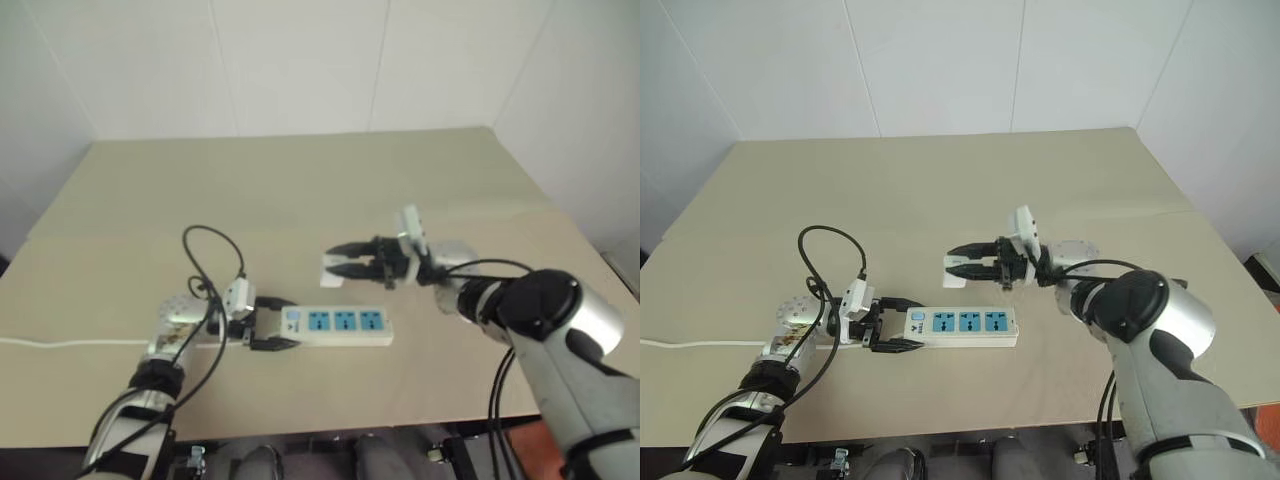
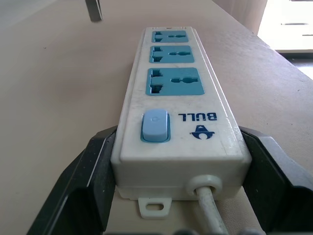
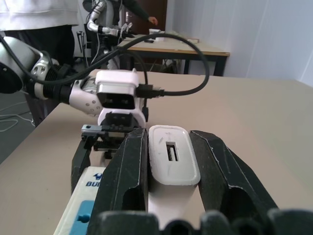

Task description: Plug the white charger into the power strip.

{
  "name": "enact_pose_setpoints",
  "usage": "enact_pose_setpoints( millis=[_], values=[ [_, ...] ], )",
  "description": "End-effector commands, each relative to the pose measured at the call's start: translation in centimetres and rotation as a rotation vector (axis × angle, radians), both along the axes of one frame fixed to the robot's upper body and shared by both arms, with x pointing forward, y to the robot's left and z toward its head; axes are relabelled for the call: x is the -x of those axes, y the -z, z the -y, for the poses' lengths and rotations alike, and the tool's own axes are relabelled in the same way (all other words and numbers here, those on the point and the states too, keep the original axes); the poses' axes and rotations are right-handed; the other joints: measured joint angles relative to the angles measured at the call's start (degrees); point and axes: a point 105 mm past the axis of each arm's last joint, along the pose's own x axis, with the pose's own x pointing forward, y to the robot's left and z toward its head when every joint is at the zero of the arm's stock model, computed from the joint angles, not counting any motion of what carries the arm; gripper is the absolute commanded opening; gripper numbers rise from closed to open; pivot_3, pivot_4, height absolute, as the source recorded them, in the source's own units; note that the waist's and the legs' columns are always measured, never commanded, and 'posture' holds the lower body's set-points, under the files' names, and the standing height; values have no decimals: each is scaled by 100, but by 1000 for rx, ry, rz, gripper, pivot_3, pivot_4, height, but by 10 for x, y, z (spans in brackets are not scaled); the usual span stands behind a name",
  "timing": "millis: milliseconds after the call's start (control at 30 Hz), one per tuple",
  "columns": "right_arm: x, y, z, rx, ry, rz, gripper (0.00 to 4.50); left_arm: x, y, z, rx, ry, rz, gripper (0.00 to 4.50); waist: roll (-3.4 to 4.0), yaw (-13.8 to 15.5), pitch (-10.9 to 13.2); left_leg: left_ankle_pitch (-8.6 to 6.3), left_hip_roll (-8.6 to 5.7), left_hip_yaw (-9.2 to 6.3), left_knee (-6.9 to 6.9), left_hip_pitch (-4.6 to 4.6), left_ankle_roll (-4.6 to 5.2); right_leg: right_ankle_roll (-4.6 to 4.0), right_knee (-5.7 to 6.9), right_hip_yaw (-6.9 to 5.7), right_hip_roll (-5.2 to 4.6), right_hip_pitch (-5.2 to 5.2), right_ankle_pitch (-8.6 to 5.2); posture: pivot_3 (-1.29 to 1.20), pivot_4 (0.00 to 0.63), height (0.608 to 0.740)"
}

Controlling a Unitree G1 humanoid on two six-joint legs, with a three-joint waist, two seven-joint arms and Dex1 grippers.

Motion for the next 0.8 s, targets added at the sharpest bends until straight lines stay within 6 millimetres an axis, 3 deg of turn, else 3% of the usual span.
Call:
enact_pose_setpoints(
  millis=[33, 333, 800],
  values=[
    [3, 0, -6, -23, 6, 43, 1171, -3, 0, 3, -26, -4, 20, 3260, 0, -1, 0, 0, 0, -1, 0, 1, 0, 0, 0, 0, 0, 0, 0, 0, 150, 740],
    [7, 12, -5, -12, 22, 68, 1171, -2, 3, 3, -34, -7, 15, 3260, -2, -5, -1, 1, -1, -2, 0, 3, -2, 0, 0, 0, 0, 2, 0, 0, 150, 740],
    [5, 9, -9, 30, -7, 19, 1171, -13, 2, 2, -45, -49, 34, 3260, -4, -5, -2, 2, -1, -3, 0, 8, -3, 0, 1, 0, 0, 6, 0, 0, 150, 740]
  ],
)
